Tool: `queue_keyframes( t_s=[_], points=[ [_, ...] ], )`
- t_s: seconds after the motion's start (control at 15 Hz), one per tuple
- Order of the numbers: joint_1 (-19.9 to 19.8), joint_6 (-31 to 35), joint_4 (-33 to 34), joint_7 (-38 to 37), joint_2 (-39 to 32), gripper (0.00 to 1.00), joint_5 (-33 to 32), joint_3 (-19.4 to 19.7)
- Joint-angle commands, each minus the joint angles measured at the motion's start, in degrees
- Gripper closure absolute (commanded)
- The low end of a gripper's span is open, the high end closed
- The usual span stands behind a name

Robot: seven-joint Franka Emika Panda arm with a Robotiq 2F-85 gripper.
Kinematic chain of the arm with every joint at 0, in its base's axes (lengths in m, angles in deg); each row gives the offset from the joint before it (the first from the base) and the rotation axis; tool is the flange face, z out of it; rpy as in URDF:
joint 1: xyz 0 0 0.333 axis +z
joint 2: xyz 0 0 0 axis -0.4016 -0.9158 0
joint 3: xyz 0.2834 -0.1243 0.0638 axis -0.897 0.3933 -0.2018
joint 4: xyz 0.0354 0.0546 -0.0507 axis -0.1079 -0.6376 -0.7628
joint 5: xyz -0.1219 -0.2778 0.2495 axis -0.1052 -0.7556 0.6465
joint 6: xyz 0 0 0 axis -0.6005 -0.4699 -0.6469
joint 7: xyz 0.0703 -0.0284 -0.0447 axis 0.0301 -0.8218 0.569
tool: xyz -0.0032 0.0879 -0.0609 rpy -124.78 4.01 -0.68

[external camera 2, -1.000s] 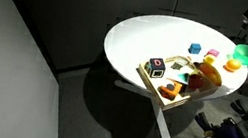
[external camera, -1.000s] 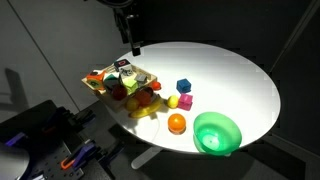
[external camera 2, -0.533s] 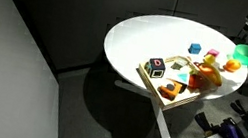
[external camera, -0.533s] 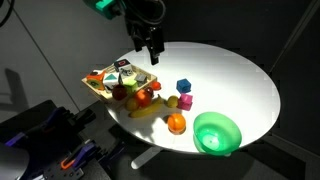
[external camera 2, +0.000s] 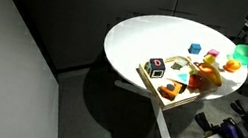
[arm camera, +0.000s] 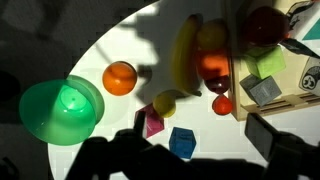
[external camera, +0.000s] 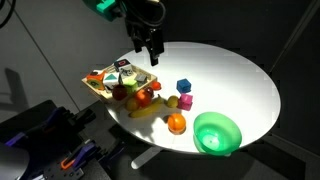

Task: Put the green bowl in the box

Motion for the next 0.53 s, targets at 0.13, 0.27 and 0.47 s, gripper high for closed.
queue_keyframes(
  t_s=[0.13, 0.27, 0.47],
  points=[
    [-0.97, -0.57, 1.08, -0.09, -0.83, 0.00, -0.25, -0.17],
    [-1.51, -0.58, 1.91, -0.11, -1.56, 0.00, -0.77, 0.16],
    [-2.73, -0.57, 3.33, -0.42, -2.93, 0.00, -1.56, 0.62]
  ],
)
